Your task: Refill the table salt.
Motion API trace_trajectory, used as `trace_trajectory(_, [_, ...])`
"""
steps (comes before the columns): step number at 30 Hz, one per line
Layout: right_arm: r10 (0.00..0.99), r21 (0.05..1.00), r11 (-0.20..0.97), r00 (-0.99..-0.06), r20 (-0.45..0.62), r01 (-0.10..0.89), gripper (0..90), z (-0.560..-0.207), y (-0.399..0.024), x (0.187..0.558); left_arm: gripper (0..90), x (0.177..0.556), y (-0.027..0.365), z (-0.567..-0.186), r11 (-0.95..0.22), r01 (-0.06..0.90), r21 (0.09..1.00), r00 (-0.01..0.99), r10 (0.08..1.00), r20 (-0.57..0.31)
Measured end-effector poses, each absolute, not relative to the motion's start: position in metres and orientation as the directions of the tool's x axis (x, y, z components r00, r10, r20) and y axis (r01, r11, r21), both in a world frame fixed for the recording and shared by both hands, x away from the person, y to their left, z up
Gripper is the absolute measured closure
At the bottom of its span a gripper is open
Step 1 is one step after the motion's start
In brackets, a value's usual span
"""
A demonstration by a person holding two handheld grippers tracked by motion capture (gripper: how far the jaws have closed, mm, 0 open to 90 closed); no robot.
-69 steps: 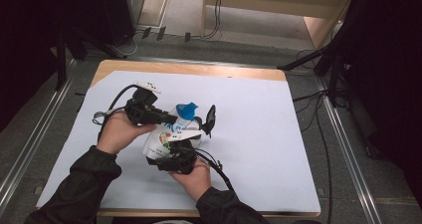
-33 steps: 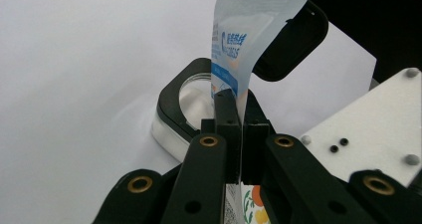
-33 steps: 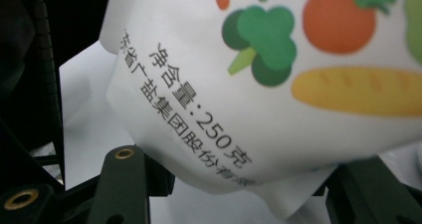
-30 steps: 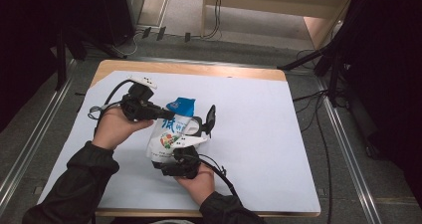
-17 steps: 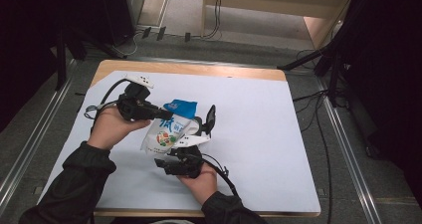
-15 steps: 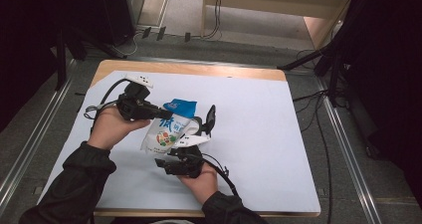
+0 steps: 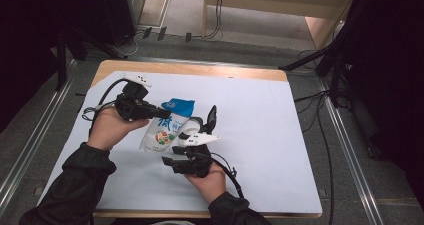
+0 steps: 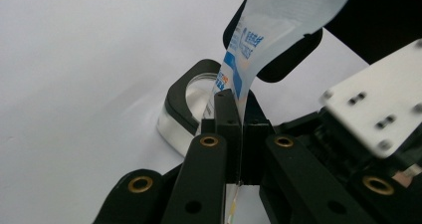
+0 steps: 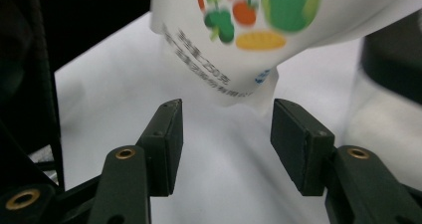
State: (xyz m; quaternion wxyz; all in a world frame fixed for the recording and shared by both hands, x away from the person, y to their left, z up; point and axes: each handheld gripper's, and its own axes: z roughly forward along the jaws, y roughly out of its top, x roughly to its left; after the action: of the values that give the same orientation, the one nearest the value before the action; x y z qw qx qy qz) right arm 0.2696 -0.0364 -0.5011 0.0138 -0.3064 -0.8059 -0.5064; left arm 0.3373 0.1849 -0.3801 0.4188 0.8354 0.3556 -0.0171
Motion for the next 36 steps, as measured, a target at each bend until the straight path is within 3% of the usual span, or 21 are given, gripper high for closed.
trace_trajectory(9, [0.496, 0.818, 0.345, -0.829, 0.257, 0.46, 48.4, -0.49, -0.069, 0.265, 90.0, 0.337, 0.188, -0.381, -0.392, 0.604, 0.694, 0.747, 0.581, -0.323])
trace_trajectory(23, [0.526, 0.823, 0.348, -0.82, 0.224, 0.448, 48.3, -0.481, -0.104, 0.266, 90.0, 0.331, 0.19, -0.379, -0.41, 0.556, 0.723, 0.788, 0.538, -0.3])
trace_trajectory(36, [0.573, 0.84, 0.301, -0.79, 0.219, 0.451, 48.6, -0.47, -0.137, 0.275, 90.0, 0.328, 0.205, -0.376, -0.367, 0.564, 0.74, 0.768, 0.562, -0.306])
